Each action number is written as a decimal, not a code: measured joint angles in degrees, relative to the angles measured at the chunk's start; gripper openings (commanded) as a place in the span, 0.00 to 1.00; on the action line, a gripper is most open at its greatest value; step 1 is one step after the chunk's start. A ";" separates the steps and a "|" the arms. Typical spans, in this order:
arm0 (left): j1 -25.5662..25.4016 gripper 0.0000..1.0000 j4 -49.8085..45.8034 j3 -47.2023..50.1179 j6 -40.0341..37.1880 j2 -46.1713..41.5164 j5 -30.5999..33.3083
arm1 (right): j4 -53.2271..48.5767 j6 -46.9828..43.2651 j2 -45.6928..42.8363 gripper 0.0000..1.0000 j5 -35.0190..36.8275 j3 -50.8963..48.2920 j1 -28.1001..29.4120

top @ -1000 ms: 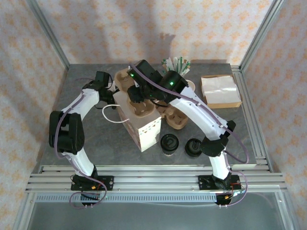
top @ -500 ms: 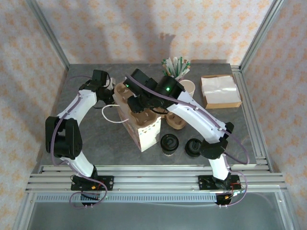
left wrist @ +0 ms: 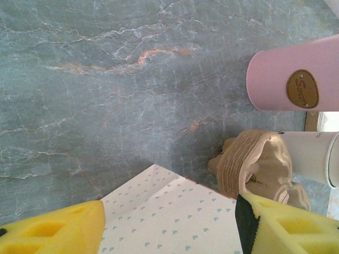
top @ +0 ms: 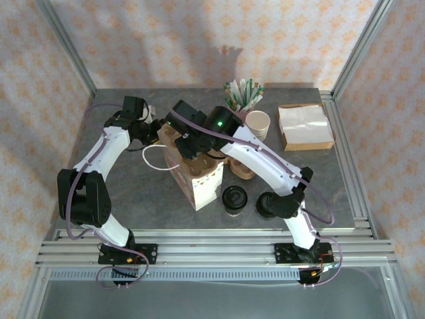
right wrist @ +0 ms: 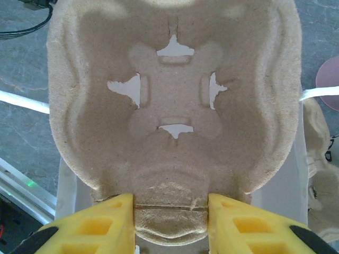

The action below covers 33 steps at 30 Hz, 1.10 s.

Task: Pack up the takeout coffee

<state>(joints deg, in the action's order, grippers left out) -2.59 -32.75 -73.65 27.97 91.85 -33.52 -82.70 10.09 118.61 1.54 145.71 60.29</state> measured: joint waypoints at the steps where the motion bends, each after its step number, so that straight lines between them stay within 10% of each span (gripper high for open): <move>1: 0.00 0.67 0.02 0.00 0.00 0.00 0.00 | -0.09 0.00 0.09 0.36 0.07 0.26 0.00; 33: 0.00 0.67 0.02 0.26 -0.02 0.00 -0.07 | 1.31 -0.22 1.84 0.35 3.02 3.54 0.00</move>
<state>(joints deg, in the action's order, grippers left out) -2.59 -32.73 -73.38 27.94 91.85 -33.58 -81.38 9.87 120.44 4.56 149.25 60.29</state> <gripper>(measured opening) 0.672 0.352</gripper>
